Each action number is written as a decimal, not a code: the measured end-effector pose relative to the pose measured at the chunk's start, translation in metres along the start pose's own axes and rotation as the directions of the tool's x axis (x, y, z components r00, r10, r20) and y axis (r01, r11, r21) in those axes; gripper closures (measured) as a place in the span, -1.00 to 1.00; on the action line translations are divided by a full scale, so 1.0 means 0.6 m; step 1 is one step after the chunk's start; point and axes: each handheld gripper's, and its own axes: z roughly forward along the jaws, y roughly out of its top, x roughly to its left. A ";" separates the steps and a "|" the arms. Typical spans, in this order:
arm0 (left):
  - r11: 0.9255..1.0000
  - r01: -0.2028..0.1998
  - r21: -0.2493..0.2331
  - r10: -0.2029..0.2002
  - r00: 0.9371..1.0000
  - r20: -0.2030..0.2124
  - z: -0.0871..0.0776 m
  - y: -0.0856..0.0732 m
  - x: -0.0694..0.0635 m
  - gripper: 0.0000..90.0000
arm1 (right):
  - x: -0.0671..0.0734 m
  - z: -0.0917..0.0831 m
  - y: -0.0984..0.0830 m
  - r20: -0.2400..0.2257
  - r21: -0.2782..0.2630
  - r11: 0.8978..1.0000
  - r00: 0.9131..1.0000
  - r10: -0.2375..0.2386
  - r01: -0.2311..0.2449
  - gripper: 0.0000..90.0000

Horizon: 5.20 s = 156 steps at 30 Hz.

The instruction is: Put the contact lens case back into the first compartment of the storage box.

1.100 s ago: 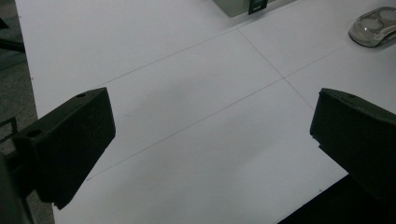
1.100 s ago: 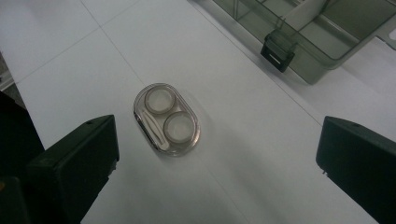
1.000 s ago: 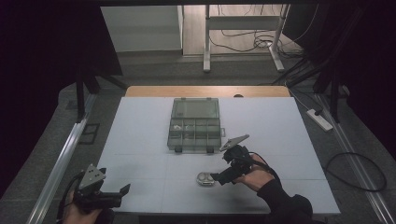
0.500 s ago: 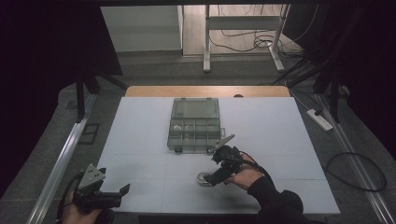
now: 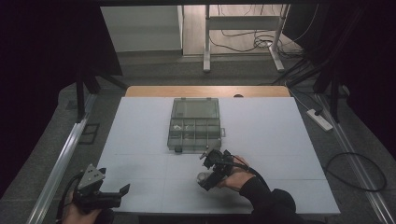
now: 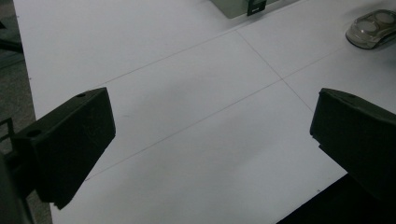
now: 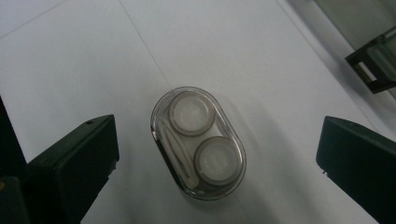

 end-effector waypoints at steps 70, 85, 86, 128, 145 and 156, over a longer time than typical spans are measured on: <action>1.000 -0.014 0.004 0.014 1.000 -0.002 0.001 0.000 -0.002 -0.98 | -0.015 -0.020 0.014 -0.035 -0.110 0.994 0.999 -0.023 0.019 0.07; 1.000 -0.013 0.005 0.013 1.000 -0.001 0.001 0.000 -0.002 -0.98 | -0.036 -0.028 0.045 -0.038 -0.170 0.984 0.998 0.048 -0.054 0.08; 1.000 -0.013 0.005 0.013 1.000 -0.001 0.001 0.000 -0.002 -0.98 | -0.037 -0.028 0.047 -0.037 -0.175 0.983 0.998 0.050 -0.056 0.08; 1.000 -0.011 0.000 0.011 1.000 0.012 0.000 -0.001 0.000 -0.98 | -0.092 0.012 0.157 0.021 -0.254 0.947 0.977 0.211 -0.199 0.08; 1.000 -0.016 0.000 0.016 1.000 0.013 0.000 -0.001 0.000 -0.98 | -0.110 0.039 0.203 0.027 -0.272 0.920 0.953 0.302 -0.284 0.07; 1.000 -0.018 0.000 0.018 1.000 0.015 0.000 -0.001 0.000 -0.98 | -0.120 0.056 0.231 0.027 -0.288 0.895 0.932 0.362 -0.340 0.08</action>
